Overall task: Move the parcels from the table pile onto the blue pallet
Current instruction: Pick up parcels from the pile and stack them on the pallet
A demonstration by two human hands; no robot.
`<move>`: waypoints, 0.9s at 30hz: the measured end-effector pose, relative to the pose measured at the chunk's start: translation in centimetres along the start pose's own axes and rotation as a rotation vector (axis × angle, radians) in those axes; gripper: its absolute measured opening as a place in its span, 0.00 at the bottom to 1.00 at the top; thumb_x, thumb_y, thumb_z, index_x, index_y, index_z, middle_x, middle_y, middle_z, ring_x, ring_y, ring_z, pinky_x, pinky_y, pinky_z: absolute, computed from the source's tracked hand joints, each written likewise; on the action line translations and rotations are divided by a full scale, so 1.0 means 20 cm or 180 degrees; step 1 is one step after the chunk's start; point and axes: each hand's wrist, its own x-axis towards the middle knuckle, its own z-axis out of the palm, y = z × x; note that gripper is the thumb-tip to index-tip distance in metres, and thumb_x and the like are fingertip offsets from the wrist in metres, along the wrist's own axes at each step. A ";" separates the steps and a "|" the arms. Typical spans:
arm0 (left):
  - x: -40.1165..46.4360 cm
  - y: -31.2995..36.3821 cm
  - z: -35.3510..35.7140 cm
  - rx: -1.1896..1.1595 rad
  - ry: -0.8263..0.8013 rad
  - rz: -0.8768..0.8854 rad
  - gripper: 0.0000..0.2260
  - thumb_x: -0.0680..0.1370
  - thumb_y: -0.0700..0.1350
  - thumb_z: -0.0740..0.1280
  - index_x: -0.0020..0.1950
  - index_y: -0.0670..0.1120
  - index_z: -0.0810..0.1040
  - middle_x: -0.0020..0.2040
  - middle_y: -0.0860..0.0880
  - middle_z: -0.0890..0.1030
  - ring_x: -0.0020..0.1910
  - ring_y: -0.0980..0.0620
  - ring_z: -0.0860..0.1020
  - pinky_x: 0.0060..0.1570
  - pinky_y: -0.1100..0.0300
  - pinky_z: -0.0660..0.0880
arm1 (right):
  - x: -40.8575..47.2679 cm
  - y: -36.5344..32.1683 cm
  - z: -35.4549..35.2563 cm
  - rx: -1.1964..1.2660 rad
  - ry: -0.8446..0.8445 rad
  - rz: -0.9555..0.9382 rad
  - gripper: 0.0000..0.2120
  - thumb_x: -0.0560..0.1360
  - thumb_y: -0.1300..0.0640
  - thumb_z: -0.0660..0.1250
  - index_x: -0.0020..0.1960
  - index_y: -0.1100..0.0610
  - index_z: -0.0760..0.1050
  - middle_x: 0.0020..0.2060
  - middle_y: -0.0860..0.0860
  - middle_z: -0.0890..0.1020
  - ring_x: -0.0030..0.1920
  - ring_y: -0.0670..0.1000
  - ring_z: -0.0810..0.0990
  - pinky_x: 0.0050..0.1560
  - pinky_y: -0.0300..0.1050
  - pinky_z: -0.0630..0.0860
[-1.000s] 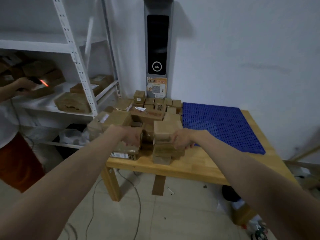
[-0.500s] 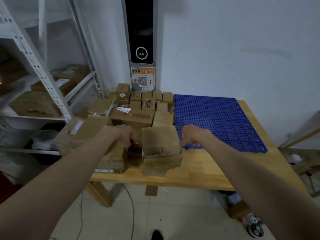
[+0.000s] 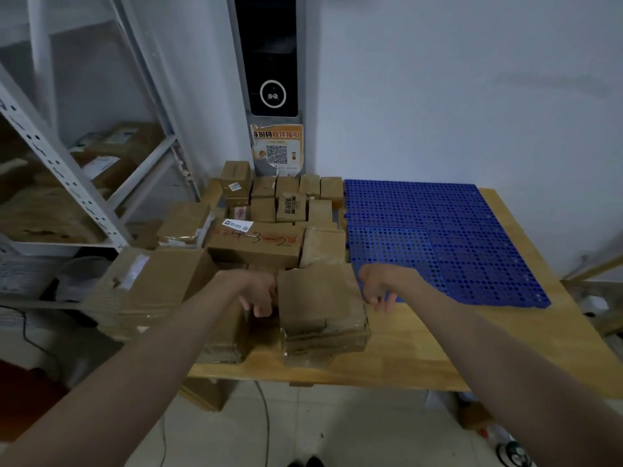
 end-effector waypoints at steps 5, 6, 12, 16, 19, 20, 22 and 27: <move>0.03 0.01 -0.06 -0.0122 -0.0228 0.0159 0.12 0.75 0.44 0.72 0.58 0.49 0.81 0.54 0.50 0.84 0.50 0.58 0.81 0.44 0.64 0.78 | -0.02 -0.01 -0.01 0.0090 -0.0117 0.0118 0.19 0.80 0.71 0.58 0.70 0.68 0.69 0.64 0.63 0.78 0.57 0.56 0.83 0.58 0.53 0.80; 0.03 0.01 -0.08 -0.0074 -0.0298 0.0179 0.11 0.75 0.44 0.72 0.57 0.48 0.82 0.53 0.50 0.84 0.51 0.57 0.81 0.46 0.64 0.78 | -0.02 -0.02 -0.02 0.0126 -0.0143 0.0128 0.17 0.80 0.70 0.59 0.67 0.68 0.72 0.63 0.62 0.78 0.58 0.57 0.82 0.59 0.53 0.79; -0.06 0.08 -0.24 0.0150 -0.0532 0.0202 0.15 0.74 0.45 0.74 0.59 0.46 0.80 0.52 0.50 0.85 0.53 0.55 0.82 0.49 0.61 0.78 | -0.12 -0.03 -0.09 0.0296 0.0073 0.0078 0.13 0.80 0.60 0.65 0.60 0.68 0.78 0.47 0.57 0.85 0.37 0.51 0.83 0.44 0.40 0.81; -0.14 0.16 -0.38 -0.0038 -0.0644 0.0409 0.29 0.64 0.48 0.81 0.63 0.48 0.76 0.56 0.49 0.83 0.53 0.51 0.82 0.55 0.55 0.79 | -0.21 -0.01 -0.16 0.0685 0.0260 0.0363 0.13 0.84 0.61 0.58 0.62 0.65 0.77 0.53 0.58 0.83 0.40 0.52 0.84 0.49 0.45 0.80; -0.19 0.26 -0.45 0.0144 -0.0577 0.0678 0.39 0.58 0.56 0.82 0.64 0.54 0.70 0.62 0.49 0.77 0.54 0.52 0.79 0.50 0.58 0.78 | -0.26 0.06 -0.21 0.0880 0.0579 0.0230 0.15 0.83 0.63 0.59 0.67 0.67 0.72 0.61 0.64 0.79 0.54 0.59 0.83 0.55 0.50 0.81; -0.20 0.30 -0.47 0.0199 -0.0538 0.0735 0.39 0.59 0.57 0.82 0.66 0.54 0.69 0.63 0.49 0.75 0.54 0.51 0.78 0.48 0.59 0.77 | -0.27 0.09 -0.21 0.0847 0.0622 0.0256 0.15 0.83 0.62 0.60 0.67 0.67 0.72 0.60 0.64 0.79 0.53 0.58 0.84 0.55 0.50 0.81; -0.19 0.38 -0.48 0.0241 -0.0361 0.0814 0.42 0.62 0.56 0.81 0.71 0.51 0.66 0.66 0.47 0.73 0.58 0.48 0.76 0.50 0.58 0.76 | -0.28 0.17 -0.22 0.0890 0.0729 0.0290 0.15 0.82 0.61 0.61 0.66 0.65 0.73 0.58 0.64 0.80 0.49 0.57 0.85 0.54 0.52 0.82; -0.14 0.62 -0.44 0.0151 0.0071 0.1193 0.38 0.70 0.51 0.77 0.75 0.49 0.64 0.69 0.46 0.73 0.59 0.47 0.78 0.54 0.54 0.76 | -0.29 0.39 -0.21 0.1132 0.0884 0.0204 0.22 0.82 0.63 0.58 0.75 0.57 0.63 0.59 0.64 0.80 0.48 0.58 0.86 0.51 0.56 0.83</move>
